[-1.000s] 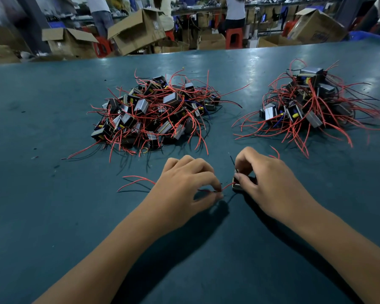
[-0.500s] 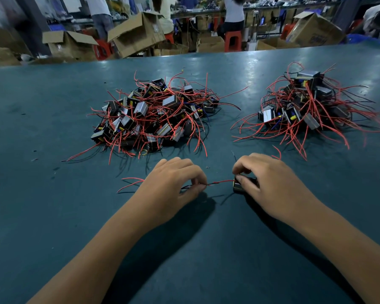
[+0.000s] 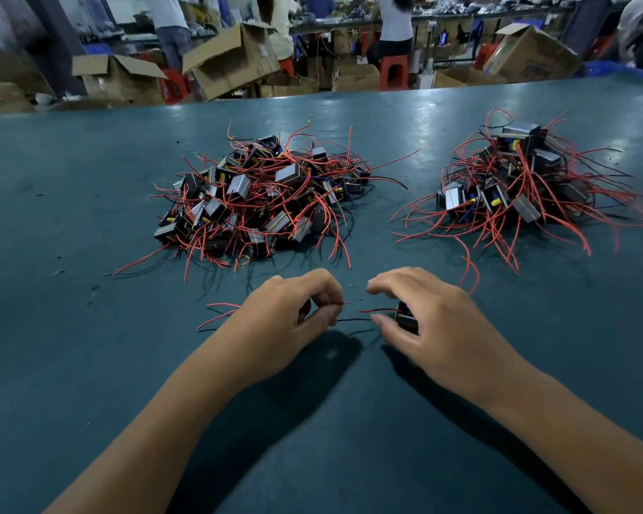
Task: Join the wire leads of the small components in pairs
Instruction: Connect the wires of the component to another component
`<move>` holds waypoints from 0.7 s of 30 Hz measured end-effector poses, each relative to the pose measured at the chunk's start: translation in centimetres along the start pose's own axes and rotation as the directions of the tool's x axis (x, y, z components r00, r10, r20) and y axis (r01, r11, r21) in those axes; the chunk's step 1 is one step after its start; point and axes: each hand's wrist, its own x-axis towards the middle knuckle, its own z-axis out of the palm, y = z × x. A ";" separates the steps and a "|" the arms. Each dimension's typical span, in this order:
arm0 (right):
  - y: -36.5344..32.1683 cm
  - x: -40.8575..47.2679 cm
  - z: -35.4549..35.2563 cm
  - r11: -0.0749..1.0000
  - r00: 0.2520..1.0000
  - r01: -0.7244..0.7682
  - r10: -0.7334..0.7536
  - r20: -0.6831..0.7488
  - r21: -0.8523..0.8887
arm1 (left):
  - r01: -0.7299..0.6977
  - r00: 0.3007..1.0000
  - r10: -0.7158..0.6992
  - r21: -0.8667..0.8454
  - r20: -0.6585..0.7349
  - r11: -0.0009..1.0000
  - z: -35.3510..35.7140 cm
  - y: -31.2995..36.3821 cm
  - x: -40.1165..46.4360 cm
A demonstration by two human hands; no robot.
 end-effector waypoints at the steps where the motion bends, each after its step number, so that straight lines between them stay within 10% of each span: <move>1: 0.2 0.0 0.0 1.000 1.000 -0.012 0.012 0.017 -0.004 | 0.010 1.000 -0.010 0.008 0.006 1.000 0.0 0.0 0.0; 21: 0.0 0.4 0.8 0.973 0.982 -0.120 0.146 -0.121 0.195 | 0.069 0.985 -0.071 -0.019 -0.157 0.997 1.8 2.0 0.1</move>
